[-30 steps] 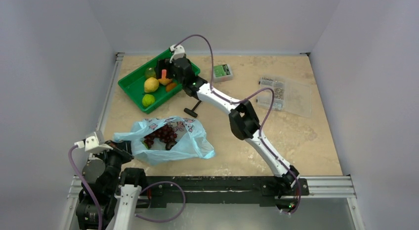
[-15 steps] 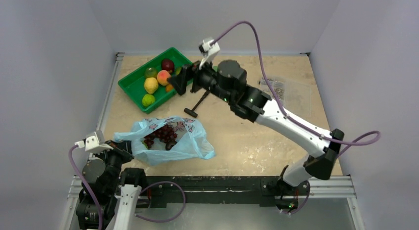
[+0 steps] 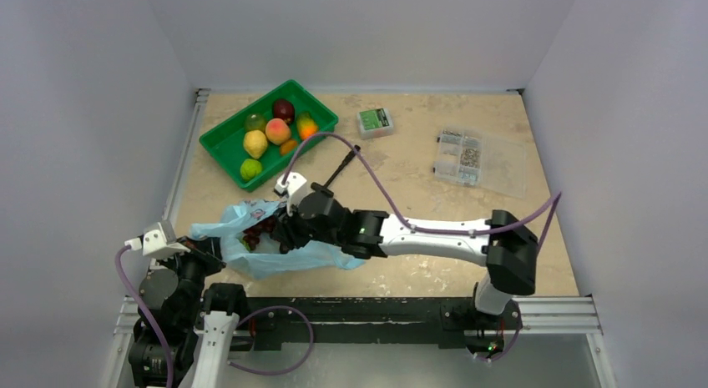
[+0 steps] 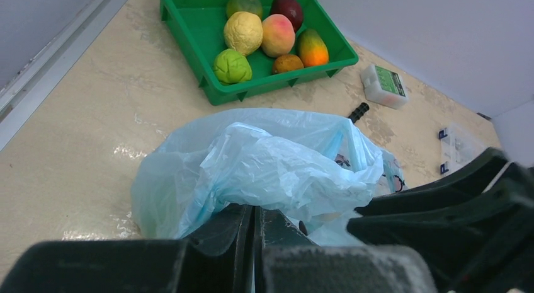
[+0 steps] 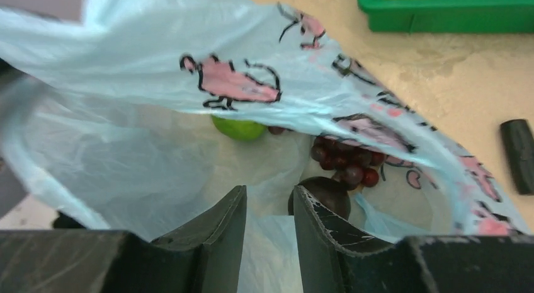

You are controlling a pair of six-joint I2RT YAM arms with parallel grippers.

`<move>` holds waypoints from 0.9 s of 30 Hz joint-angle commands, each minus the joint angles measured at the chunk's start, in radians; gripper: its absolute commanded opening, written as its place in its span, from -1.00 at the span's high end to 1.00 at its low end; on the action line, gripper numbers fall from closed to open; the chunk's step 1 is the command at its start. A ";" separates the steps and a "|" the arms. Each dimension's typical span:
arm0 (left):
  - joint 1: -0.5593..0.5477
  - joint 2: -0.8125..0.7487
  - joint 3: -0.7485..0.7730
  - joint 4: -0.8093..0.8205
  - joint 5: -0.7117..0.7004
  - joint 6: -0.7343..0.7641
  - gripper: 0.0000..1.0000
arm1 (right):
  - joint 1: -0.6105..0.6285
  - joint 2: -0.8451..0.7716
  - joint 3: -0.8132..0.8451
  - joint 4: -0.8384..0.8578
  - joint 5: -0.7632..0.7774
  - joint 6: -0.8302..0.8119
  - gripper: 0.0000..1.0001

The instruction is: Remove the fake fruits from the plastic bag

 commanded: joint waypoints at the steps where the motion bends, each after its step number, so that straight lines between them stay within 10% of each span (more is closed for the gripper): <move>1: 0.010 -0.003 0.003 0.023 -0.016 0.004 1.00 | 0.113 0.089 -0.026 0.141 0.126 -0.037 0.35; 13: 0.011 0.017 0.003 0.025 -0.010 0.004 1.00 | 0.176 0.316 -0.114 0.334 0.291 0.102 0.59; 27: 0.011 0.021 0.001 0.029 -0.005 0.007 1.00 | 0.150 0.168 -0.104 0.279 0.408 -0.002 0.19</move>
